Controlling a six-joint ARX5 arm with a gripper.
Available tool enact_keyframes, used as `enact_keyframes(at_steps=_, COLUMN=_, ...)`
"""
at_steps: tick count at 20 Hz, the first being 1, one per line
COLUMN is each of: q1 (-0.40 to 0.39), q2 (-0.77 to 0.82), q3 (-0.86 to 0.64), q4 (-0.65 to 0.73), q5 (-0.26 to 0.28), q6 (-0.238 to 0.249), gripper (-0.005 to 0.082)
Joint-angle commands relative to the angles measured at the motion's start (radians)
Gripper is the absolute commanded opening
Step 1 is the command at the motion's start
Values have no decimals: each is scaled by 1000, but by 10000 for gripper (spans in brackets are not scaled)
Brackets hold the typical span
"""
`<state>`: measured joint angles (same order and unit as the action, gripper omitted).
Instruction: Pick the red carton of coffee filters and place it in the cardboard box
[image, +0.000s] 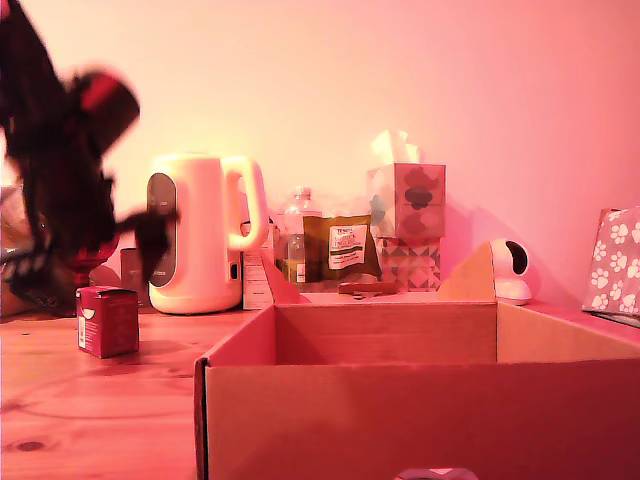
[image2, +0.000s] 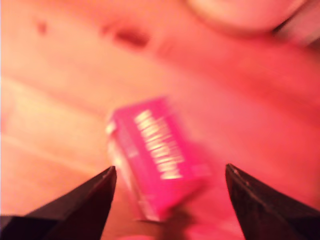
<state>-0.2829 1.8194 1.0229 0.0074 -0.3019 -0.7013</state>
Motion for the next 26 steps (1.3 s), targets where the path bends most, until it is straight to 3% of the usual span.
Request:
enact_keyframes(at_steps=1, q1=6, q2=16, q3=-10, q4=20, q5=2, q6=-6, gripper=632)
enact_keyframes(at_steps=6, q1=16, q2=43, q3=-5, q4=21, q5=10, q6=-3, gripper=578)
enact_keyframes(at_steps=10, q1=19, q2=45, q3=-5, q4=9, q5=28, q6=36, gripper=334)
enact_keyframes(at_steps=12, q1=26, q2=44, q3=-5, q4=-4, q5=69, q6=37, gripper=224)
enact_keyframes(at_steps=16, q1=29, q2=1, q3=-5, q4=-79, q5=95, q6=80, gripper=218)
enact_keyframes(at_steps=18, q1=28, q2=-51, q3=-5, q4=-122, q5=95, q6=193, gripper=218)
enact_keyframes(at_steps=20, q1=24, q2=-127, q3=-5, q4=-171, q5=96, q6=246, gripper=218)
enact_keyframes(at_steps=22, q1=24, q2=-210, q3=-5, q4=-226, q5=105, q6=335, gripper=218)
enact_keyframes(at_steps=23, q1=18, q2=-254, q3=-5, q4=-253, q5=119, q6=348, gripper=218)
enact_keyframes(at_steps=25, q1=2, q2=-341, q3=-5, q4=-301, q5=153, q6=456, gripper=218)
enact_keyframes(at_steps=26, q1=-6, q2=-381, q3=-5, q4=-316, q5=170, q6=456, gripper=218)
